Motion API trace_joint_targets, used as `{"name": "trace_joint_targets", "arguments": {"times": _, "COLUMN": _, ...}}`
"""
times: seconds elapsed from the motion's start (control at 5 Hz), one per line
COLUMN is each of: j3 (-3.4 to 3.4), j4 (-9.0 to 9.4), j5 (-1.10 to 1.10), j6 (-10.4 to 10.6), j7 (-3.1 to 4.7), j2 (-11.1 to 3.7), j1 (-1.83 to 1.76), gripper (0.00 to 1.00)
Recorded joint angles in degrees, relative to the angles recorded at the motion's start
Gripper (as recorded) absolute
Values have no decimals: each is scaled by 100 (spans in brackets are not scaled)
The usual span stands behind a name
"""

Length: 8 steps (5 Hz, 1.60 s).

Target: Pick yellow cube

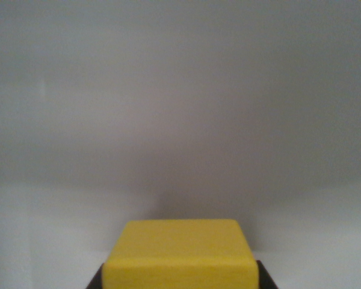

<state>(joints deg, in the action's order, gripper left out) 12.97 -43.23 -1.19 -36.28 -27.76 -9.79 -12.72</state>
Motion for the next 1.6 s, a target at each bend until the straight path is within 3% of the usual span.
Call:
{"name": "trace_joint_targets", "arguments": {"times": 0.2, "j3": 0, "j4": 0, "j5": 0, "j6": 0, "j7": 0, "j2": 0, "j1": 0, "gripper": 100}}
{"name": "trace_joint_targets", "arguments": {"times": 0.8, "j3": -2, "j4": -217, "j5": 26, "j6": -317, "j7": 15, "j2": 102, "j1": 7, "gripper": 100}}
{"name": "trace_joint_targets", "arguments": {"times": 1.0, "j3": -2, "j4": -217, "j5": 26, "j6": -317, "j7": 15, "j2": 102, "j1": 7, "gripper": 100}}
{"name": "trace_joint_targets", "arguments": {"times": 1.2, "j3": -3, "j4": -345, "j5": 41, "j6": -503, "j7": 23, "j2": 162, "j1": 11, "gripper": 100}}
{"name": "trace_joint_targets", "arguments": {"times": 1.4, "j3": -3, "j4": -345, "j5": 41, "j6": -503, "j7": 23, "j2": 162, "j1": 11, "gripper": 100}}
{"name": "trace_joint_targets", "arguments": {"times": 1.6, "j3": -5, "j4": -484, "j5": 57, "j6": -707, "j7": 33, "j2": 228, "j1": 16, "gripper": 100}}
